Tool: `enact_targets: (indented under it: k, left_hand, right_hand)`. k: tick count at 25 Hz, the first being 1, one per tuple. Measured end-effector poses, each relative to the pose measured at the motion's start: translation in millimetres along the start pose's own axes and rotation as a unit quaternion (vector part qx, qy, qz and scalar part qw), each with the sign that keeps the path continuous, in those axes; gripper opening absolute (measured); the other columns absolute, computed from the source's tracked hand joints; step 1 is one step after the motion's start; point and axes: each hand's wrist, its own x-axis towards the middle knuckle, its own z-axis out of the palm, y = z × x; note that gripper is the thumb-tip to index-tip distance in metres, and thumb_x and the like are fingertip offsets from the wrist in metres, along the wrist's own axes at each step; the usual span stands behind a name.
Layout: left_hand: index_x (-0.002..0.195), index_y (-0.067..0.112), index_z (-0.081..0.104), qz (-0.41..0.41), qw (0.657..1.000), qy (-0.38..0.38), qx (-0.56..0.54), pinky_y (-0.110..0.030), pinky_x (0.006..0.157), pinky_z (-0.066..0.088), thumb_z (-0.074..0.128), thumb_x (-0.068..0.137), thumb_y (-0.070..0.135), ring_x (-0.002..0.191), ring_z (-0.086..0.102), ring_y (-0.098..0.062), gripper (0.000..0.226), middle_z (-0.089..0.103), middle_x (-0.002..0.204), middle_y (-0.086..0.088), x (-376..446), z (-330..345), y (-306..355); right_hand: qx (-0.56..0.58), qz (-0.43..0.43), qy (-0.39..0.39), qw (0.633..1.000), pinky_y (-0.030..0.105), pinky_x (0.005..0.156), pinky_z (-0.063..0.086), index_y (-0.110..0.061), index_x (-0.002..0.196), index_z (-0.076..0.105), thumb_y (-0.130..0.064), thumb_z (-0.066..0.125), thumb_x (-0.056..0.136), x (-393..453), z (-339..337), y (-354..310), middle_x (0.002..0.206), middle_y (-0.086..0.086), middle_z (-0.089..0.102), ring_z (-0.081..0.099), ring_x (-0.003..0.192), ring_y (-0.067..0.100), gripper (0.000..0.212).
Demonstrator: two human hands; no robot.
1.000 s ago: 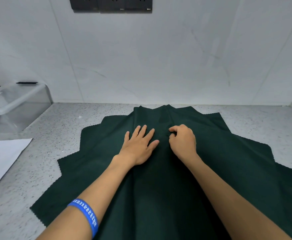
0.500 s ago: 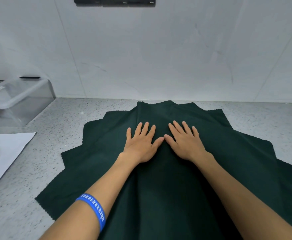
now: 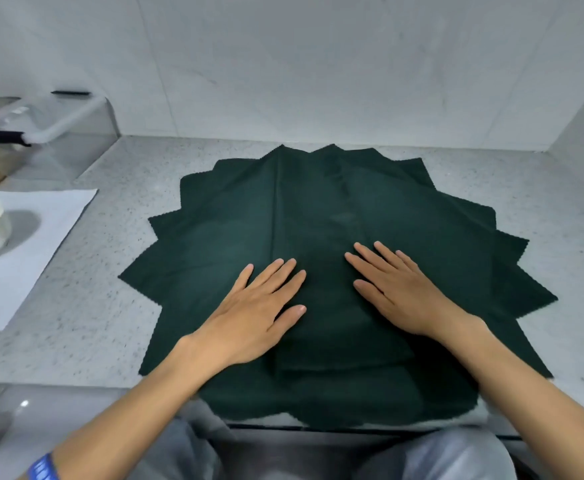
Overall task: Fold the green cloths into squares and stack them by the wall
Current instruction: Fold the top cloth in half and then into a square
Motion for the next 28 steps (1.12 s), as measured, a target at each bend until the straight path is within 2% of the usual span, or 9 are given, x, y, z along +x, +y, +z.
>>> enact_targets:
  k: [3, 5, 9, 14, 18, 20, 22, 26, 28]
  left_hand:
    - [0.155, 0.031, 0.022, 0.052, 0.996, 0.015, -0.065, -0.03, 0.122, -0.005, 0.02, 0.1, 0.041, 0.148, -0.006, 0.003, 0.056, 0.005, 0.163, 0.016, -31, -3, 0]
    - [0.152, 0.032, 0.031, 0.075, 0.989, -0.016, -0.123, -0.025, 0.122, -0.004, 0.031, 0.089, 0.022, 0.146, -0.001, 0.008, 0.064, 0.013, 0.161, 0.019, -42, -9, -3]
    - [0.15, 0.036, 0.035, 0.058, 0.993, -0.007, -0.098, -0.025, 0.122, 0.003, 0.037, 0.083, 0.024, 0.146, 0.006, 0.007, 0.067, 0.018, 0.158, 0.022, -39, -13, 1]
    - [0.146, 0.029, 0.043, 0.033, 0.989, 0.109, -0.098, -0.029, 0.12, 0.024, 0.052, 0.087, 0.001, 0.144, 0.024, -0.002, 0.066, 0.038, 0.153, 0.013, -21, -5, 7]
    - [0.147, 0.029, 0.042, 0.062, 0.995, 0.079, -0.028, -0.034, 0.122, 0.018, 0.048, 0.083, -0.006, 0.147, 0.024, -0.01, 0.073, 0.033, 0.155, 0.015, -30, -5, 11]
    - [0.143, 0.031, 0.048, 0.085, 0.991, 0.1, 0.01, -0.032, 0.12, 0.024, 0.05, 0.076, -0.001, 0.142, 0.035, -0.008, 0.075, 0.04, 0.151, 0.017, -53, -1, 11]
    - [0.14, 0.031, 0.051, 0.103, 0.987, 0.111, 0.048, -0.029, 0.116, 0.026, 0.045, 0.071, 0.01, 0.138, 0.044, -0.011, 0.073, 0.045, 0.149, 0.012, -70, 4, 15]
    - [0.156, 0.032, 0.014, 0.078, 0.993, 0.05, 0.071, -0.037, 0.121, -0.001, 0.019, 0.079, 0.021, 0.151, -0.002, -0.008, 0.078, 0.002, 0.162, 0.013, -54, -3, 15]
    - [0.151, 0.034, 0.033, 0.078, 0.997, 0.023, -0.008, -0.034, 0.121, 0.013, 0.03, 0.081, 0.013, 0.148, 0.017, -0.004, 0.073, 0.022, 0.159, 0.015, -40, -13, 8]
  right_hand:
    - [0.066, -0.053, 0.051, 0.995, 0.037, 0.122, 0.008, -0.036, 0.148, 0.034, -0.032, 0.026, 0.103, -35, 4, 8, 0.159, -0.015, 0.022, 0.014, 0.15, 0.014, 0.047]
    - [0.125, -0.084, 0.046, 0.987, 0.036, 0.122, 0.011, -0.036, 0.143, 0.046, -0.006, 0.038, 0.091, -52, 2, 13, 0.155, -0.016, 0.031, 0.019, 0.148, 0.01, 0.06]
    - [0.156, -0.087, 0.034, 0.983, 0.033, 0.122, 0.008, -0.04, 0.14, 0.047, -0.002, 0.052, 0.085, -62, 1, 12, 0.154, -0.019, 0.032, 0.018, 0.147, 0.003, 0.067]
    - [0.206, -0.068, 0.211, 0.953, 0.035, 0.116, 0.029, -0.022, 0.138, 0.054, 0.003, 0.064, 0.088, -50, 12, 1, 0.144, -0.008, 0.047, 0.024, 0.137, -0.011, 0.057]
    - [0.13, -0.104, 0.207, 0.964, 0.047, 0.116, 0.031, -0.026, 0.135, 0.058, 0.013, 0.054, 0.085, -61, 21, 5, 0.144, -0.015, 0.05, 0.026, 0.146, 0.015, 0.064]
    - [0.104, -0.13, 0.221, 0.961, 0.048, 0.113, 0.035, -0.027, 0.134, 0.059, 0.012, 0.059, 0.081, -79, 28, 2, 0.14, -0.017, 0.054, 0.03, 0.145, 0.017, 0.065]
    - [0.063, -0.159, 0.224, 0.959, 0.043, 0.114, 0.034, -0.026, 0.136, 0.057, 0.004, 0.058, 0.08, -94, 31, -6, 0.142, -0.016, 0.053, 0.031, 0.145, 0.016, 0.063]
    - [0.064, -0.173, 0.203, 0.962, 0.027, 0.109, 0.035, -0.028, 0.135, 0.056, 0.005, 0.062, 0.075, -87, 28, -16, 0.142, -0.016, 0.053, 0.04, 0.139, 0.01, 0.068]
    - [0.112, -0.176, 0.223, 0.952, 0.017, 0.095, 0.039, -0.027, 0.12, 0.066, 0.002, 0.056, 0.076, -78, 18, -14, 0.125, -0.017, 0.065, 0.057, 0.121, 0.005, 0.055]
